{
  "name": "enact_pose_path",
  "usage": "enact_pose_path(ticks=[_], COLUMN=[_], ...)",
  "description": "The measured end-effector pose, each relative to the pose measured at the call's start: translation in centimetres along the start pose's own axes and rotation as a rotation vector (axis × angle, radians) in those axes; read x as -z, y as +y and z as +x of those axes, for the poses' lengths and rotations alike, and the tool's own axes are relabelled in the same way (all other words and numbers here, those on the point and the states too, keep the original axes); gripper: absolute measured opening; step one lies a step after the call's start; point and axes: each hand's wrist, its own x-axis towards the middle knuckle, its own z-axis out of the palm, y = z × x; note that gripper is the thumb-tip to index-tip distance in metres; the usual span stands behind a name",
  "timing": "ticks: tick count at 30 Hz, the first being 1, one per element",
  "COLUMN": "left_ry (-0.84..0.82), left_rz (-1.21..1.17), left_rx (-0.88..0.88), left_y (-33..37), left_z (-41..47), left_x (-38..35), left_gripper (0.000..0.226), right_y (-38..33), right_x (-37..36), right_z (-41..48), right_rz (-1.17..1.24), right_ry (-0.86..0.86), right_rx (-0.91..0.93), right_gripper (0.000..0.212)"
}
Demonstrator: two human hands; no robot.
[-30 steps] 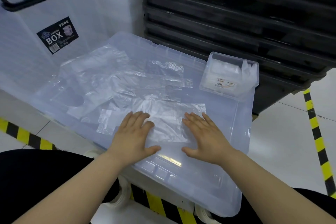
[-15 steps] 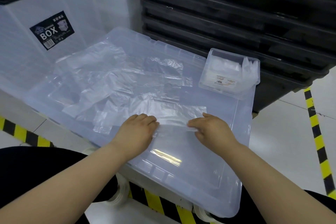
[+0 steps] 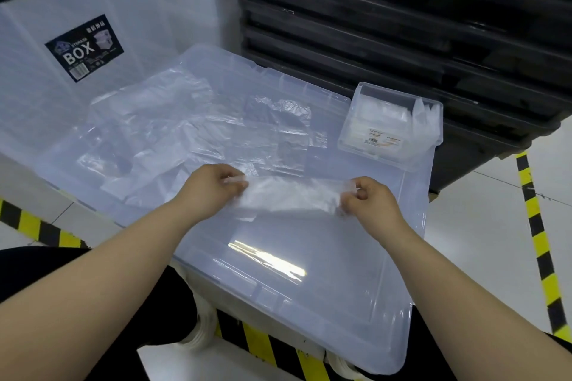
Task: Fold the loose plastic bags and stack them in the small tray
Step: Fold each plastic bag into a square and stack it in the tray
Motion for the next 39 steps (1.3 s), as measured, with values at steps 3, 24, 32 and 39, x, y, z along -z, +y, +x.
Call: enact_pose_path(ticks=[3, 24, 32, 39], left_ry=[0.171, -0.065, -0.058, -0.089], left_rz=[0.156, 0.531, 0.323, 0.353], left_rx=[-0.005, -0.269, -0.001, -0.089], left_y=[-0.1, -0.3, 1.4, 1.5], left_z=[0.7, 1.4, 3.7, 4.1], left_x=[-0.9, -2.7, -1.6, -0.4], left_gripper=[0.033, 0.051, 0.048, 0.012], right_y=[0.2, 0.9, 1.6, 1.8], right_x=[-0.6, -4.1, -3.7, -3.7], right_z=[0.6, -0.9, -1.1, -0.9], right_rz=[-0.09, -0.858, -0.857, -0.846], right_ry=[0.061, -0.222, -0.231, -0.236], right_rx=[0.015, 0.4, 0.392, 0.395], right_gripper=[0.022, 0.099, 0.123, 0.128])
